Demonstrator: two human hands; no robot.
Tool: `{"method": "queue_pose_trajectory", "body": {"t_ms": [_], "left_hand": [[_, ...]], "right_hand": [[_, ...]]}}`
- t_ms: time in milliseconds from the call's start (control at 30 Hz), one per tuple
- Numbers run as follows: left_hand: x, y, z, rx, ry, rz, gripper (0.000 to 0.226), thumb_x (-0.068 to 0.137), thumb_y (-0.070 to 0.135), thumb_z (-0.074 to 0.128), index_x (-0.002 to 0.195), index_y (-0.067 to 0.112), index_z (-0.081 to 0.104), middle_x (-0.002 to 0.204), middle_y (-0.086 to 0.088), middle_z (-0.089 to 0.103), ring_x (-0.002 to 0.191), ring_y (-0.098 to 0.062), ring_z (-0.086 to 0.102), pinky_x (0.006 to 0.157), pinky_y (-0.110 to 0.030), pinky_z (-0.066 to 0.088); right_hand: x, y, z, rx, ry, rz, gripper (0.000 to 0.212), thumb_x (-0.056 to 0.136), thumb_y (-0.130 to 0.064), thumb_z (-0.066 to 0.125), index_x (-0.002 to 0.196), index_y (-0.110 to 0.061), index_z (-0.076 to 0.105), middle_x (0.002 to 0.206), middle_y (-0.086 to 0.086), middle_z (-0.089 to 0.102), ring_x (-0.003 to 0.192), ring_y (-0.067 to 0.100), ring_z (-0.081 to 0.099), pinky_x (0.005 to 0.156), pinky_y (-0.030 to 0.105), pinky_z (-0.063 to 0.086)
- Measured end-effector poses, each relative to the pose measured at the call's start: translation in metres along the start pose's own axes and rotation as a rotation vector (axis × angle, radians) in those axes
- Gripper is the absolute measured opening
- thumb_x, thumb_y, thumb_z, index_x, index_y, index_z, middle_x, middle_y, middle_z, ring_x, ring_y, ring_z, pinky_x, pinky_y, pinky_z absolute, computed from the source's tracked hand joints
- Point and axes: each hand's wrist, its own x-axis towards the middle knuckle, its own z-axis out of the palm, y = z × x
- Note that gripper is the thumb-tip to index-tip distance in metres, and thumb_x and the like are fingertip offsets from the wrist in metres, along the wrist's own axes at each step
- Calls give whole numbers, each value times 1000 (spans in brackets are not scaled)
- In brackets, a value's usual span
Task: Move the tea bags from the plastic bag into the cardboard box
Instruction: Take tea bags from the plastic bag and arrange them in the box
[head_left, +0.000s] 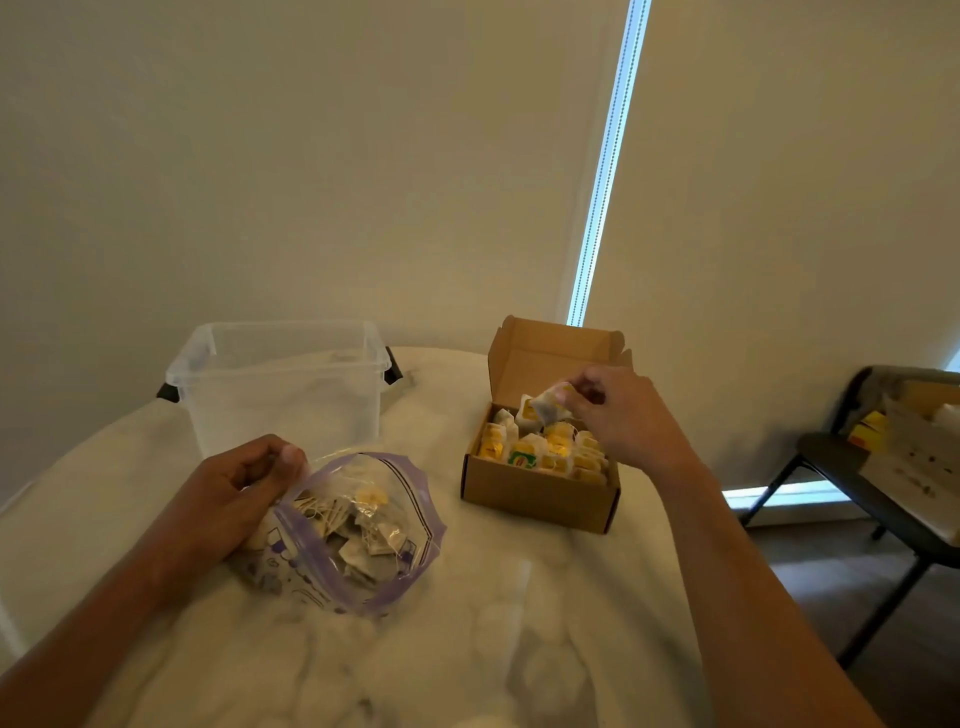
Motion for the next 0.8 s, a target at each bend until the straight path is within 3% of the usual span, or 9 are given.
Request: {"method": "queue_pose_trajectory", "body": {"t_ms": [100, 267, 467, 567, 700, 800], "left_hand": [[-1, 1, -1, 7, 21, -2, 29, 106, 50, 55, 94, 35, 77, 93, 5, 83, 83, -10, 77, 83, -35, 55], [2, -3, -1, 13, 82, -19, 25, 105, 47, 60, 99, 32, 79, 99, 11, 83, 90, -6, 78, 87, -39, 59], [1, -1, 0, -78, 57, -58, 25, 106, 41, 62, 109, 30, 84, 113, 9, 85, 97, -18, 84, 87, -46, 67], [1, -1, -1, -78, 45, -61, 24, 106, 40, 61, 102, 33, 84, 115, 10, 84, 98, -17, 83, 86, -44, 67], [4, -3, -4, -31, 26, -58, 25, 106, 43, 61, 98, 32, 82, 110, 14, 84, 98, -9, 81, 82, -27, 65], [4, -2, -2, -54, 33, -48, 26, 105, 43, 63, 97, 24, 79, 103, 9, 85, 93, -9, 80, 85, -28, 62]], "right_hand": [[4, -1, 22, 21, -93, -22, 12, 104, -34, 67, 115, -34, 72, 104, -15, 69, 98, 1, 64, 81, 17, 48], [11, 11, 40, 1, -157, 3, 16, 99, -27, 74, 114, -29, 71, 108, -9, 70, 99, 6, 65, 74, 13, 43], [14, 19, 40, -10, -62, -31, 31, 90, -16, 84, 116, -30, 74, 101, -10, 69, 86, 1, 64, 67, 13, 43], [11, 15, 40, -3, 32, -68, 29, 89, -20, 85, 114, -31, 73, 102, -11, 68, 84, -3, 64, 67, 7, 45], [-10, -23, 46, 69, 191, -263, 22, 92, -33, 81, 112, -26, 76, 98, -14, 71, 84, -1, 66, 78, 10, 52], [-41, -69, 59, 132, -70, -509, 21, 95, -37, 78, 111, -26, 75, 95, -15, 70, 84, 3, 66, 74, 12, 55]]}}
